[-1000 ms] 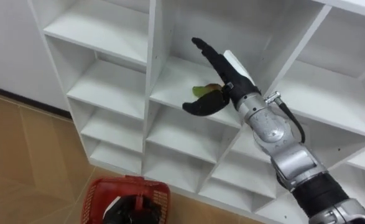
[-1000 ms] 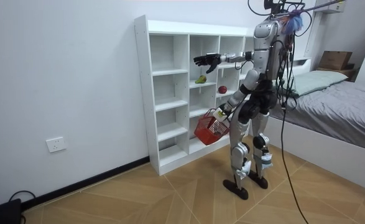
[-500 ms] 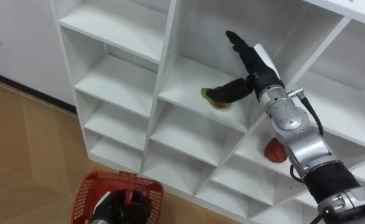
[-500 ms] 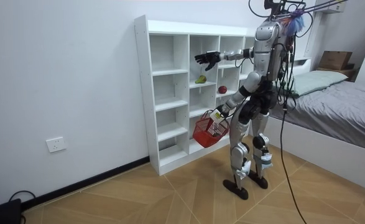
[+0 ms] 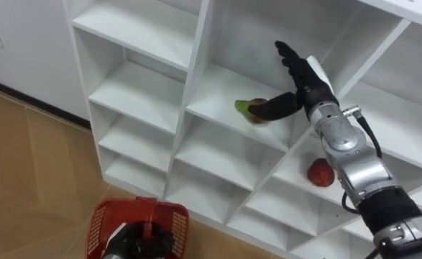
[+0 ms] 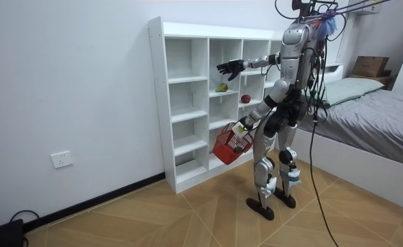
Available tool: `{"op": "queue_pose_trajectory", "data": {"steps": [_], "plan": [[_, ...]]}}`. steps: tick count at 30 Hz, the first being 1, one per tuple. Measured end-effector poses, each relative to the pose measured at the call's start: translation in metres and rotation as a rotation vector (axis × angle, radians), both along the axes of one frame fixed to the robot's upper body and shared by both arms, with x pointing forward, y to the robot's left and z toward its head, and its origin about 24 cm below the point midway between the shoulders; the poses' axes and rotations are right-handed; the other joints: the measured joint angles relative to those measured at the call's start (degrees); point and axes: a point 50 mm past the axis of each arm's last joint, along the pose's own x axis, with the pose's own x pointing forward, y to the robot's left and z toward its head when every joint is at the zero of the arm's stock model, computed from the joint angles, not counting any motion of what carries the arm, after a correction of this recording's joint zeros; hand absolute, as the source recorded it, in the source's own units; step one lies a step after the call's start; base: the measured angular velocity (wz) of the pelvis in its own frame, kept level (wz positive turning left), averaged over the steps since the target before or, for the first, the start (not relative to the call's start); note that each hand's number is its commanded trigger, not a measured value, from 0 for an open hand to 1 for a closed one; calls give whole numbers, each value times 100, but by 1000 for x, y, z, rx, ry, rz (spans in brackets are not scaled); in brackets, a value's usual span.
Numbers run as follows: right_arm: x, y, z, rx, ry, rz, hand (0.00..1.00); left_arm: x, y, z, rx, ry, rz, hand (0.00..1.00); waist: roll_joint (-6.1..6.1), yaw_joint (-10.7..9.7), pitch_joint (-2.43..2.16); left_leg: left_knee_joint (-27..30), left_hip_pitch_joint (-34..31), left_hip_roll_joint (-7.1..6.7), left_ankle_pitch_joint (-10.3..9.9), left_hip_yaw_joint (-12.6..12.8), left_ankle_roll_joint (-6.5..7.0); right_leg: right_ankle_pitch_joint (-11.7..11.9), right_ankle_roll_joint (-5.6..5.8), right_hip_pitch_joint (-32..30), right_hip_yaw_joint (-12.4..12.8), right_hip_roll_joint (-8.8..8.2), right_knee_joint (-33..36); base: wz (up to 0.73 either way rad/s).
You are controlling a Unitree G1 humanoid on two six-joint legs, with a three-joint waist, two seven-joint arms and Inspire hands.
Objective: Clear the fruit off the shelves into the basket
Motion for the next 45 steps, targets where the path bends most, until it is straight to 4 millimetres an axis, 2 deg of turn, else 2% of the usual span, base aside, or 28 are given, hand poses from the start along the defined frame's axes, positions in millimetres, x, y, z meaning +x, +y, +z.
{"op": "queue_pose_trajectory", "data": {"steps": [18, 23, 26, 31, 37, 45], "plan": [[-5, -8, -19, 117, 103, -53, 0, 4, -3, 3, -1, -8, -28, 100, 28, 41, 1, 152, -217, -13, -4, -134, -4, 3, 0, -115, -58, 28, 23, 3], [-8, -14, -30, 128, 150, -83, 0, 2, -7, 1, -1, 6, -55, 100, 113, 148, 5, 176, -274, -15, -5, -145, -1, 5, 5, -138, -95, 25, 21, 2], [-9, -12, -31, 118, 156, -73, 0, 1, -7, 1, 0, 13, -53, 100, 194, 143, -2, 180, -315, -11, -3, -144, -2, 6, 3, -186, -91, 27, 30, 0], [-10, -13, -38, 94, 188, -72, 0, -1, -8, -1, -6, 25, -67, 100, 243, 146, 9, 181, -375, -18, 0, -147, 1, 7, 2, -225, -92, 25, 28, 1], [-3, -14, -32, 50, 165, -67, 0, -1, -6, -4, -6, 45, -65, 100, 249, 150, 16, 215, -645, -18, 34, -136, 19, 9, -1, -530, -82, -6, 127, 0], [3, -14, -24, 37, 127, -80, 0, 4, -4, -3, 3, 40, -70, 100, 278, 147, 63, 299, -872, -17, 36, -142, 30, 9, 3, -763, -87, -22, 232, 0]]}}
